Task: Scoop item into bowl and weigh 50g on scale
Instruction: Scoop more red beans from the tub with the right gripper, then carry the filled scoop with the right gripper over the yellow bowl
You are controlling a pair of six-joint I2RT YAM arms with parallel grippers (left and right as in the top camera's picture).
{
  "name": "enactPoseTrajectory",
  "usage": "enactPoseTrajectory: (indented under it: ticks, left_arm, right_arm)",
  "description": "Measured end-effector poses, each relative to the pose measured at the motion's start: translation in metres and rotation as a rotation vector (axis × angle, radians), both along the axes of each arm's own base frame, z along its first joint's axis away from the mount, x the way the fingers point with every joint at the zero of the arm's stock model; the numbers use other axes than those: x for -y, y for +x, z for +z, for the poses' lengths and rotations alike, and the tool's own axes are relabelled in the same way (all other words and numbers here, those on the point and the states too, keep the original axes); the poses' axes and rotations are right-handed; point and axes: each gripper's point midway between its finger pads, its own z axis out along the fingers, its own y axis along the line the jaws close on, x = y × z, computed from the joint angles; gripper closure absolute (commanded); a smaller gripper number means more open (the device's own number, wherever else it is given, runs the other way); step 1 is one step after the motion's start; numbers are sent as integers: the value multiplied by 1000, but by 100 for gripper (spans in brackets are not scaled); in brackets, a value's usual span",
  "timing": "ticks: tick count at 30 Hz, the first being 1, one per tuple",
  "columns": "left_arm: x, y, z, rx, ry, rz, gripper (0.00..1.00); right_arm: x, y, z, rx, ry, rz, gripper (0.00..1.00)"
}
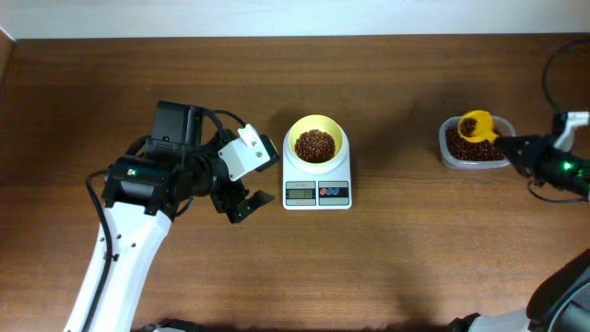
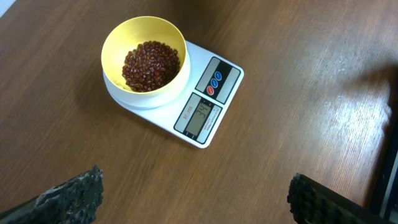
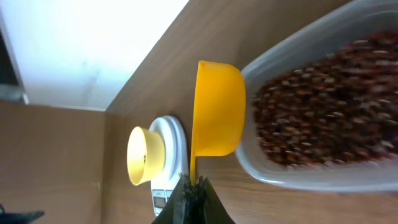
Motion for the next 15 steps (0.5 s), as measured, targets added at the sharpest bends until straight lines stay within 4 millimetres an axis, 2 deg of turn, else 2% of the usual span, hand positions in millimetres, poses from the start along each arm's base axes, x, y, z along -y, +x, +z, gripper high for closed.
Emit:
enactPoseTrajectory:
  ticks: [7, 14, 15]
  left_arm:
    - [0, 0, 0, 0, 0, 0, 1]
    - [0, 0, 0, 0, 0, 0, 1]
    - [0, 0, 0, 0, 0, 0, 1]
  right_arm:
    - [-86, 20, 16, 108, 17, 250, 96]
    - [-164, 25, 29, 212, 19, 460, 96]
    - [-170, 25, 30, 217, 19, 475, 96]
